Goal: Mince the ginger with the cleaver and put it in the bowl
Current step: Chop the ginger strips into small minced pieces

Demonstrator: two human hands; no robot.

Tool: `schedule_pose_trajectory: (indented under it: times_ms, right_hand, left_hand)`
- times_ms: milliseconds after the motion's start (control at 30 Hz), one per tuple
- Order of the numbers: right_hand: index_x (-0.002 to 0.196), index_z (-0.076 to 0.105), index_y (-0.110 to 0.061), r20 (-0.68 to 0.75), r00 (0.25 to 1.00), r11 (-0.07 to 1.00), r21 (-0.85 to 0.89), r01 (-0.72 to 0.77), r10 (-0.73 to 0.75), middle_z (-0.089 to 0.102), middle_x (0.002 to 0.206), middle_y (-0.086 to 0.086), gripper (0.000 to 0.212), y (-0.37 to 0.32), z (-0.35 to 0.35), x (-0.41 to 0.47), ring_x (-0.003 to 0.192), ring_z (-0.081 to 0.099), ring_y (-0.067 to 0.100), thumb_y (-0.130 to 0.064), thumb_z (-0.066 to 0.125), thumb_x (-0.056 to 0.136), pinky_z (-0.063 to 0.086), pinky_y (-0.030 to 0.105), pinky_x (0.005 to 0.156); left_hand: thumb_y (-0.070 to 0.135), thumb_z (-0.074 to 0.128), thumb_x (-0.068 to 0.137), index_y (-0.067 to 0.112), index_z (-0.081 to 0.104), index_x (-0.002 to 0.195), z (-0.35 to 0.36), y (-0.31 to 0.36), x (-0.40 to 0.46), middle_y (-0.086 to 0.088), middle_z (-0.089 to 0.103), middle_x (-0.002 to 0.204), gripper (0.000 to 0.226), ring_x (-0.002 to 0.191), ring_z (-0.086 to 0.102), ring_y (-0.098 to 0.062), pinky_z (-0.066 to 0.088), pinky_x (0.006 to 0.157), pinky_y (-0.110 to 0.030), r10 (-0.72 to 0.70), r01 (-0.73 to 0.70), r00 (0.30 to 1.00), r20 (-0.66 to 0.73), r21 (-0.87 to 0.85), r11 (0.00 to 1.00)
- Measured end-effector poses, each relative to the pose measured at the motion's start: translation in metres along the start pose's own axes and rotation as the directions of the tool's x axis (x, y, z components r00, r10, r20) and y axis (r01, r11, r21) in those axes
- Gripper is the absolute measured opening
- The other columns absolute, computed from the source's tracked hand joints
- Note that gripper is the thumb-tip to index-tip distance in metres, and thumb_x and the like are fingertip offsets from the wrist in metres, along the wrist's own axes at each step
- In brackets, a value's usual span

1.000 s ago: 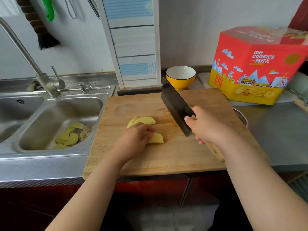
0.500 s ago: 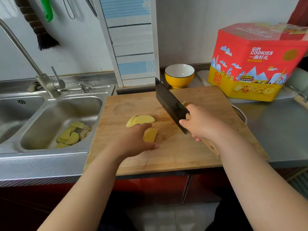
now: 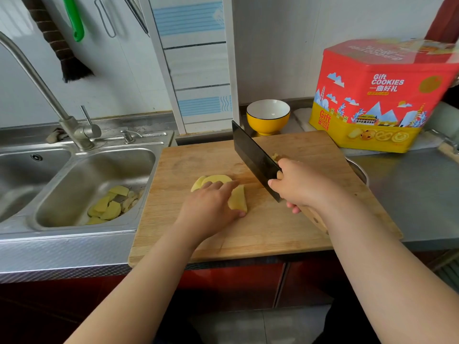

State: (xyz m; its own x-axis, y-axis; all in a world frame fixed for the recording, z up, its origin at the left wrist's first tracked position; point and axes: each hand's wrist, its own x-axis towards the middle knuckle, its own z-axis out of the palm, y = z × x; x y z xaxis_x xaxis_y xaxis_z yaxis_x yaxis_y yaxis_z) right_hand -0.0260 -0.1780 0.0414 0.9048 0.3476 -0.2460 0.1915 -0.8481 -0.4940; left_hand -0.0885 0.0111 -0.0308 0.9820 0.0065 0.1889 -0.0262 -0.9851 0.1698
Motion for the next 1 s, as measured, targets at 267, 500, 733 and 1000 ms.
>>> schedule_pose_trajectory:
  times_ms: [267, 500, 733, 1000]
  right_hand:
    - [0.150, 0.029, -0.014, 0.039, 0.999, 1.000, 0.021, -0.012, 0.011, 0.061, 0.097, 0.007, 0.052, 0.000, -0.002, 0.000, 0.066, 0.064, 0.017, -0.026, 0.046, 0.103, 0.060, 0.034, 0.065]
    - [0.152, 0.027, -0.014, 0.053, 0.999, 0.998, 0.058, -0.012, 0.009, 0.063, 0.098, 0.009, 0.055, 0.000, -0.004, 0.001, 0.067, 0.064, 0.017, -0.026, 0.047, 0.103, 0.061, 0.036, 0.066]
    - [0.151, 0.028, -0.014, 0.049, 0.999, 0.996, 0.084, -0.015, 0.011, 0.062, 0.098, 0.007, 0.054, 0.003, -0.004, 0.002, 0.066, 0.063, 0.014, -0.026, 0.048, 0.102, 0.059, 0.029, 0.060]
    - [0.151, 0.028, -0.014, 0.044, 0.999, 0.997, 0.073, -0.003, 0.000, 0.064, 0.097, 0.009, 0.054, 0.002, -0.004, 0.000, 0.069, 0.064, 0.017, -0.026, 0.048, 0.102, 0.061, 0.034, 0.066]
  left_hand:
    - [0.077, 0.055, 0.068, 0.031, 0.035, 0.144, -0.003, -0.029, 0.018, 0.002, 0.037, 0.146, 0.090, 0.135, 0.028, -0.026, 0.029, 0.110, -0.047, -0.223, 0.217, 0.974, -0.039, -0.109, 0.970]
    - [0.058, 0.061, 0.082, 0.032, 0.055, 0.130, 0.000, -0.084, 0.013, 0.000, 0.046, 0.134, 0.055, 0.124, 0.037, -0.028, 0.033, 0.103, -0.041, -0.360, 0.363, 0.932, 0.053, -0.085, 0.928]
    - [0.028, 0.061, 0.090, 0.025, 0.065, 0.112, -0.008, -0.083, 0.029, 0.000, 0.053, 0.121, 0.023, 0.114, 0.049, -0.024, 0.043, 0.096, -0.040, -0.403, 0.405, 0.914, 0.050, -0.172, 0.898]
    - [0.038, 0.070, 0.084, 0.017, 0.056, 0.114, -0.013, -0.073, 0.051, -0.001, 0.056, 0.110, 0.039, 0.096, 0.053, -0.019, 0.044, 0.081, -0.030, -0.369, 0.397, 0.903, 0.220, -0.094, 0.913]
